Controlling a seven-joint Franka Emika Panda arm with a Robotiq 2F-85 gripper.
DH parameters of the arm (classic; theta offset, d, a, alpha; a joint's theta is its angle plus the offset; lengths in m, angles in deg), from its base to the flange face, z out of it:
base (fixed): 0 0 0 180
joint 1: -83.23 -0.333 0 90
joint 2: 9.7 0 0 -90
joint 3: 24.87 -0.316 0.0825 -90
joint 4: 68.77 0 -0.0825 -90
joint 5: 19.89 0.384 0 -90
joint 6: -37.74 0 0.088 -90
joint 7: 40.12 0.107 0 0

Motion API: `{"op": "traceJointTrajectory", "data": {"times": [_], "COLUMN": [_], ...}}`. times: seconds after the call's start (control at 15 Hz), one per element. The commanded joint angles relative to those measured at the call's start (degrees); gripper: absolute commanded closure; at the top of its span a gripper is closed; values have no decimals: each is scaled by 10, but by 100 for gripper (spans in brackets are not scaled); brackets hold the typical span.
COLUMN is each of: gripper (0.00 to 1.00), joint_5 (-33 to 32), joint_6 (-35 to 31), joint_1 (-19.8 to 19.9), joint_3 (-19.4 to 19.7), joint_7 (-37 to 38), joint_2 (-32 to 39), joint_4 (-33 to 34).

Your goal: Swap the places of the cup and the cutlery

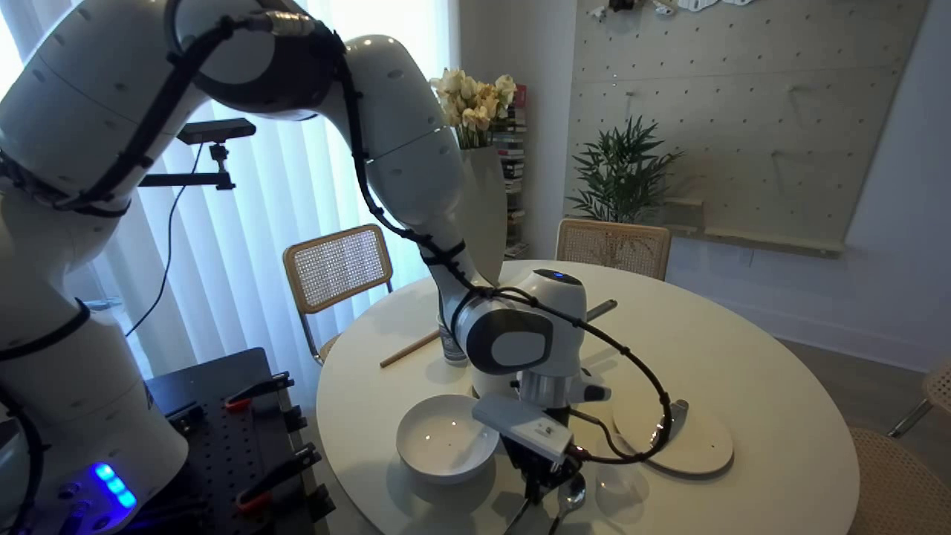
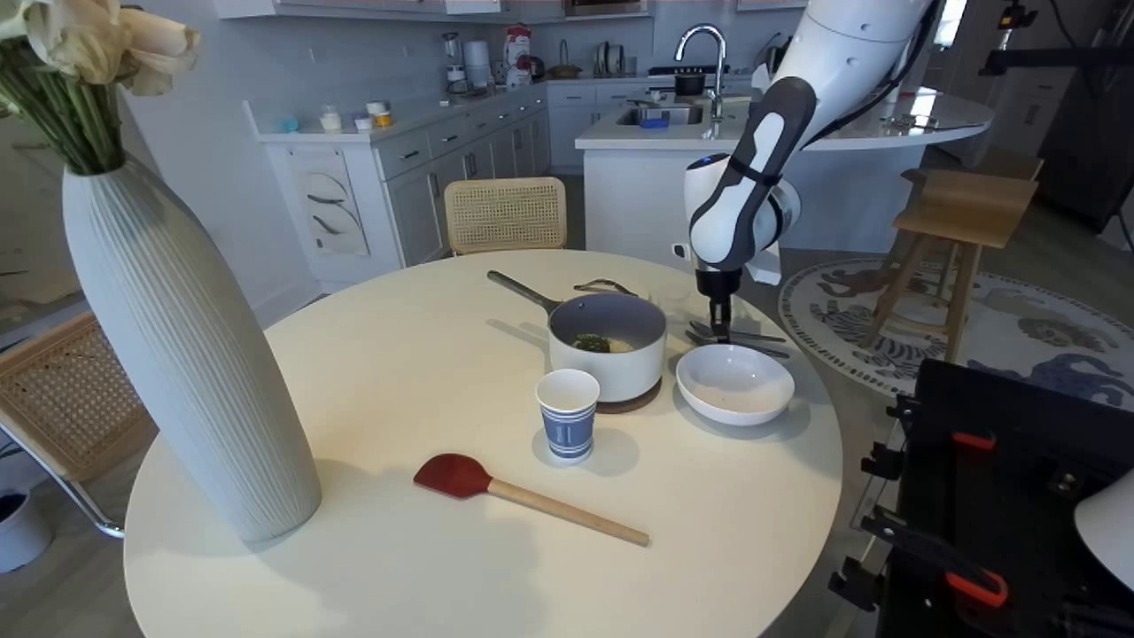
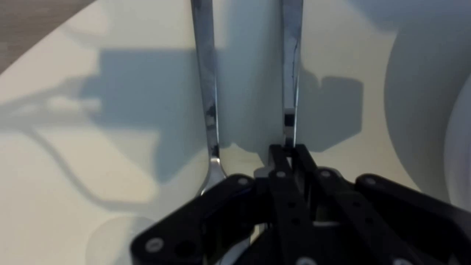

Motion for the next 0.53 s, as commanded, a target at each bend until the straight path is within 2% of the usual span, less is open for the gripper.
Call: {"op": "traceJointTrajectory", "data": {"times": [0.0,0.47], "gripper": [98,98], "joint_5": [-18,-21], "joint_6": [19,58], "joint_1": [-12,-26], "joint_3": [3,4], "joint_7": [27,38], "joint_2": [-32,-83], "joint_4": [-10,-15]}}
